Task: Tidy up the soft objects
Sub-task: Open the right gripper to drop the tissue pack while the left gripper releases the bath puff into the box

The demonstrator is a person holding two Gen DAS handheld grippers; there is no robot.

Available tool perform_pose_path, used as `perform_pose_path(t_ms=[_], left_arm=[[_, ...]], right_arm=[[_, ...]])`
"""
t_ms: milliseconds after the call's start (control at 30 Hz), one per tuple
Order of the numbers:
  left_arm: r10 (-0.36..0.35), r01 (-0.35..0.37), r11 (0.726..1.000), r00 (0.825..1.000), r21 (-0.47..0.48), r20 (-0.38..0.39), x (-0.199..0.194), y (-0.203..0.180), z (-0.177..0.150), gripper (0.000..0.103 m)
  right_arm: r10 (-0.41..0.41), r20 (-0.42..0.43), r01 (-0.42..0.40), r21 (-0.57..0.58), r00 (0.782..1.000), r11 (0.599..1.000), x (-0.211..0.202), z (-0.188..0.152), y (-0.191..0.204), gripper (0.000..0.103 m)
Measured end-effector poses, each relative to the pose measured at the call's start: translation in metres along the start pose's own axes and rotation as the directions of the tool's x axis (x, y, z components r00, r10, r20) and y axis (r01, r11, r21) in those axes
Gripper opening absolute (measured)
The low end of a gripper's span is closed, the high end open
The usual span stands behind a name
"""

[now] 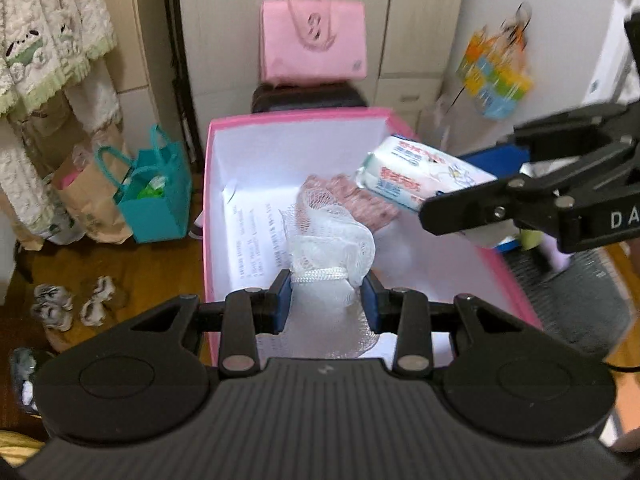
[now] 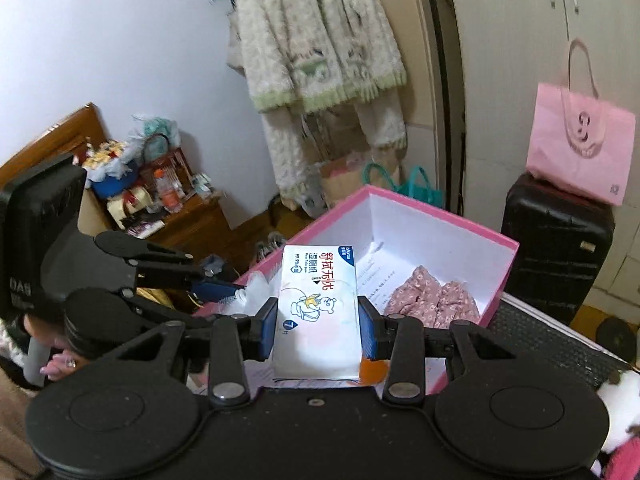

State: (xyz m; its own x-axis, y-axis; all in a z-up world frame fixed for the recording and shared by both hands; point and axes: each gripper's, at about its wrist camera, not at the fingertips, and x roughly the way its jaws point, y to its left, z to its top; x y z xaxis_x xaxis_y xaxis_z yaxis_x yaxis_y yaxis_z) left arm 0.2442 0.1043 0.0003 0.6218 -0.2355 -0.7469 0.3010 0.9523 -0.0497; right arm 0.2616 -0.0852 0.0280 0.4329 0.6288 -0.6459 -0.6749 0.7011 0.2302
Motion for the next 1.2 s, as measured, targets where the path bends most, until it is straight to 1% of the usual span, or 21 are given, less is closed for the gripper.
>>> perform_pose_path(t_ms=[133,200,300,400,467,600,667,733,833,1033,1200], left_arm=[[0.038,-0.034,0.998,0.996,0.046,-0.083,0.03,0.004,0.004,0.035],[0.053,-0.044,0.996,0.992,0.076,-0.115,0.037,0.002,0.001,0.035],[0.096,-0.08,0.988,0.988,0.128,-0.121,0.043,-0.002,0.002,0.035],[0.112,-0.094,0.985,0.986,0.144,-0.125,0.046,-0.004,0.006,0.036],[0.113,-0.095,0.986,0.986,0.139,-0.125,0.046,-0.004,0.008,0.04],[0.107,-0.09,0.987,0.987,0.136,-0.12,0.047,-0.005,0.007,0.049],[0.099,-0.084,0.989,0.988,0.125,-0.118,0.047,-0.005,0.007,0.056],[0.064,-0.052,0.994,0.99,0.1,-0.123,0.04,-0.003,0.005,0.056],[0.032,-0.025,0.998,0.992,0.062,-0.122,0.028,0.0,0.004,0.057],[0.025,-0.02,0.997,0.997,0.069,-0.071,-0.011,-0.006,0.002,0.057],[-0.003,0.005,0.998,0.999,0.07,-0.039,-0.044,-0.017,0.002,0.058]], right_arm=[[-0.014,-0.071,0.014,-0.01,0.997,1.0,0.041,0.012,-0.009,0.046],[-0.009,-0.107,0.009,0.001,0.994,1.0,0.06,0.018,-0.016,0.046],[-0.012,-0.153,0.016,0.02,0.988,1.0,0.085,0.024,-0.027,0.046],[-0.005,-0.19,0.014,0.047,0.982,0.999,0.104,0.026,-0.036,0.046],[0.0,-0.201,0.011,0.057,0.98,0.998,0.112,0.025,-0.038,0.046],[0.0,-0.212,0.008,0.038,0.977,0.999,0.121,0.024,-0.036,0.049],[0.002,-0.208,0.005,0.034,0.978,0.999,0.12,0.023,-0.035,0.054],[0.002,-0.194,0.005,0.038,0.981,0.999,0.114,0.024,-0.036,0.054],[0.006,-0.152,0.0,0.044,0.988,0.999,0.093,0.024,-0.036,0.054],[-0.015,-0.08,0.015,-0.01,0.997,1.0,0.039,0.021,-0.023,0.054],[0.001,-0.047,-0.003,-0.036,0.999,0.999,-0.007,0.014,-0.01,0.054]])
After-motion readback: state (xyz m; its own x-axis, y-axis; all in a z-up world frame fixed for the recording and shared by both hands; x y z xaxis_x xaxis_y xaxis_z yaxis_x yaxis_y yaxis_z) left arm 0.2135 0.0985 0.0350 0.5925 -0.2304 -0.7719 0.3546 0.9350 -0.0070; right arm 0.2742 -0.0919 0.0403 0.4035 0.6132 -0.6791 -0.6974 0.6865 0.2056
